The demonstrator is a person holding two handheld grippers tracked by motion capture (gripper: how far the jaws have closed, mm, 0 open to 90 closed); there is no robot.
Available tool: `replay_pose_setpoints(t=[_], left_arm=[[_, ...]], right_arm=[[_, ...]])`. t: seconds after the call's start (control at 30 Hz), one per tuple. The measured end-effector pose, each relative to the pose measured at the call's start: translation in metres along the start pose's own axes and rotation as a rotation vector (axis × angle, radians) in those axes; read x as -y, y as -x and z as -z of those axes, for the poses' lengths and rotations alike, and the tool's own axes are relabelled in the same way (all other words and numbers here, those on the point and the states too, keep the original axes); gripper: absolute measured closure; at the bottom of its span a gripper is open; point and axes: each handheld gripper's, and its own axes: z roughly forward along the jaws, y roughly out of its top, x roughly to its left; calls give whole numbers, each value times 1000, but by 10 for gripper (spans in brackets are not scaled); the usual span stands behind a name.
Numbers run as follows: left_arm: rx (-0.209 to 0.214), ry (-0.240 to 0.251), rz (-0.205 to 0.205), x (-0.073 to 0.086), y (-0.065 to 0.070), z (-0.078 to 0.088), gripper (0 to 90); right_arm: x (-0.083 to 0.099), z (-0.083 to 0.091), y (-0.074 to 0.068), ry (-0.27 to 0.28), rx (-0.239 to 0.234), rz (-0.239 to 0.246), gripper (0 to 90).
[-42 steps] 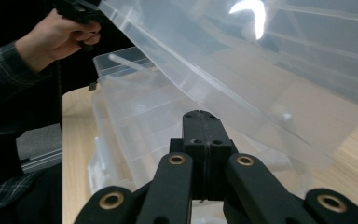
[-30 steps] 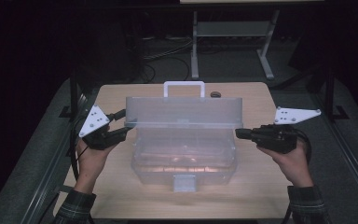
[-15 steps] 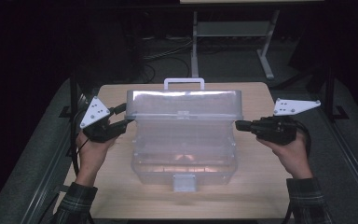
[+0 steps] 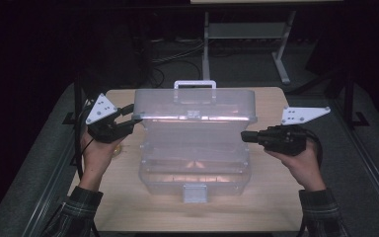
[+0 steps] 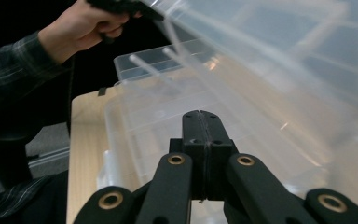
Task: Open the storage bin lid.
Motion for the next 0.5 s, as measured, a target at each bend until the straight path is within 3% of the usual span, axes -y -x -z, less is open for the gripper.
replay_pose_setpoints(t=[0.27,0.5], left_arm=[[-7,-8,9,-5,-3,-4,593],[-11,-18,13,-8,-6,-7,598]], right_arm=[[9,-30,-20,-71,-82,18,841],[12,-47,-31,-121,-119,42,799]])
